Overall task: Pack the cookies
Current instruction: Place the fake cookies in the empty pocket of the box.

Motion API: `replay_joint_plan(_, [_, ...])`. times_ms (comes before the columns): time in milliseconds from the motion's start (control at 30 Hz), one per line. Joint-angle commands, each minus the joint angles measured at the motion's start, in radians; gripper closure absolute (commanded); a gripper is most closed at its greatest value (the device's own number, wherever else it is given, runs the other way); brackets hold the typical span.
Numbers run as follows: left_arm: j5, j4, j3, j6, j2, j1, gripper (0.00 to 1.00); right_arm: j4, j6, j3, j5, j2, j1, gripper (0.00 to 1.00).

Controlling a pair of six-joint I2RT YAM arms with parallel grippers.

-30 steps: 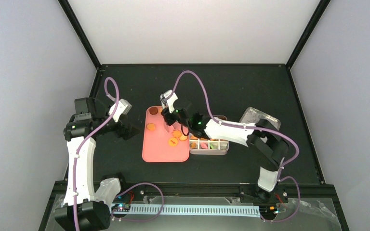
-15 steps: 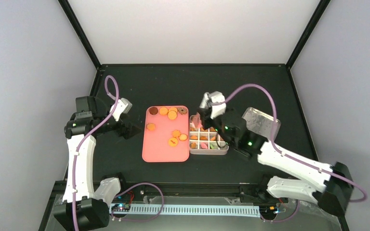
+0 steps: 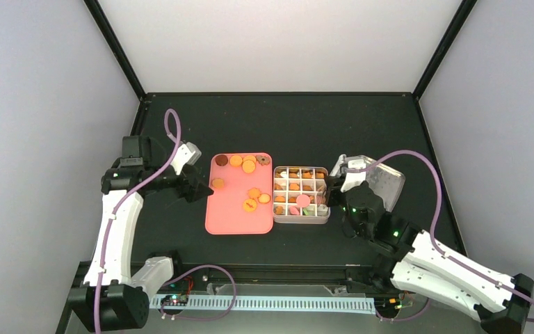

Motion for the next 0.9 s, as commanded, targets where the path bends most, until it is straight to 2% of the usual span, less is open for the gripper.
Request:
replay_joint_plan(0, [-0.004, 0.004, 0.042, -0.004, 0.007, -0.016, 0.01, -0.059, 0.080, -0.002, 0.047, 0.012, 0.000, 0.80])
replay_joint_plan(133, [-0.010, -0.008, 0.041, 0.013, 0.006, -0.019, 0.01, -0.046, 0.082, -0.011, 0.035, 0.007, -0.001, 0.80])
replay_joint_plan(300, [-0.011, -0.010, 0.036, 0.017, 0.010, -0.023, 0.01, 0.072, 0.011, 0.000, -0.055, 0.034, -0.001, 0.79])
replay_joint_plan(500, [-0.019, -0.021, 0.048, 0.020, 0.005, -0.024, 0.02, 0.152, -0.051, 0.092, -0.123, 0.212, -0.001, 0.78])
replay_joint_plan(667, [-0.028, -0.043, 0.054, 0.037, -0.002, -0.026, 0.01, 0.200, -0.071, 0.128, -0.109, 0.341, 0.001, 0.78])
replay_joint_plan(867, [-0.036, -0.050, 0.055, 0.048, -0.004, -0.025, 0.01, 0.229, -0.112, 0.132, -0.069, 0.400, 0.001, 0.71])
